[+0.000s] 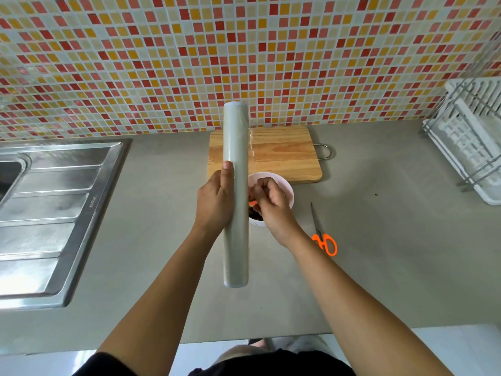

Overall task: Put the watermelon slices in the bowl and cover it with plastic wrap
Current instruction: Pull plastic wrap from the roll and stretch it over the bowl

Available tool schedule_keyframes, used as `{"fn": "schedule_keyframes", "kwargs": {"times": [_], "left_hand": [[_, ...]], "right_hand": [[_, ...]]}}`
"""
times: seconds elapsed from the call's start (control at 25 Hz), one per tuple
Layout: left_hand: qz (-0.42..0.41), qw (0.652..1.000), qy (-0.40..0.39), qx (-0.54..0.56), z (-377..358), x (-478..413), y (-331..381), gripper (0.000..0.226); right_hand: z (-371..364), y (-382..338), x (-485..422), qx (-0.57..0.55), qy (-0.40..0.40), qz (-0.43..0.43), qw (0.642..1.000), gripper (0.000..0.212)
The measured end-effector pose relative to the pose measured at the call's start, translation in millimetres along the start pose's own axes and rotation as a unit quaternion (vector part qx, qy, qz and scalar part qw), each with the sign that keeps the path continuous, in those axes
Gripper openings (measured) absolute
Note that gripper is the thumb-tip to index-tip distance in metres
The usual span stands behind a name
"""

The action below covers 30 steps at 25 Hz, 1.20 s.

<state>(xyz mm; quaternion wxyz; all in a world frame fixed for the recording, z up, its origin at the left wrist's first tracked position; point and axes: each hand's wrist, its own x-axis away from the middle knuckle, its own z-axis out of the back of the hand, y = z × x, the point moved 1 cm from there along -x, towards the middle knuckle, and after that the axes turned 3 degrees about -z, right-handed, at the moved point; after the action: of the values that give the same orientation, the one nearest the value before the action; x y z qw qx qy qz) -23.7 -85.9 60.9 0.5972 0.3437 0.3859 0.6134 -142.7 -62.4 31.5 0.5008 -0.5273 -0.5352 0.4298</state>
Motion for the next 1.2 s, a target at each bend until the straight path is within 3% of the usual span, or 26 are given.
{"fn": "schedule_keyframes", "kwargs": {"times": [0.36,0.56,0.76,0.96,1.2], "left_hand": [[-0.001,1.0,-0.015,0.021,-6.5,-1.7,3.4,0.048],[0.035,0.995,-0.03,0.085,0.2,-11.7,3.6,0.054],[0.027,0.982,-0.096,0.161,-1.4,-9.9,3.8,0.068],[0.004,0.979,-0.11,0.17,-3.8,0.2,1.9,0.041],[0.012,0.985,-0.109,0.131,-2.6,-7.4,-1.3,0.05]], "right_hand": [[4.9,3.8,4.2,-0.137,-0.04,-0.019,0.99,0.016],[5.7,8.2,12.4,-0.096,-0.019,0.004,0.995,0.004],[2.8,3.2,12.1,-0.042,0.01,0.022,0.999,0.014],[9.5,-4.4,12.3,0.044,0.032,0.067,0.996,0.018],[11.6,-6.9,10.2,0.131,0.031,0.108,0.985,0.014]]}}
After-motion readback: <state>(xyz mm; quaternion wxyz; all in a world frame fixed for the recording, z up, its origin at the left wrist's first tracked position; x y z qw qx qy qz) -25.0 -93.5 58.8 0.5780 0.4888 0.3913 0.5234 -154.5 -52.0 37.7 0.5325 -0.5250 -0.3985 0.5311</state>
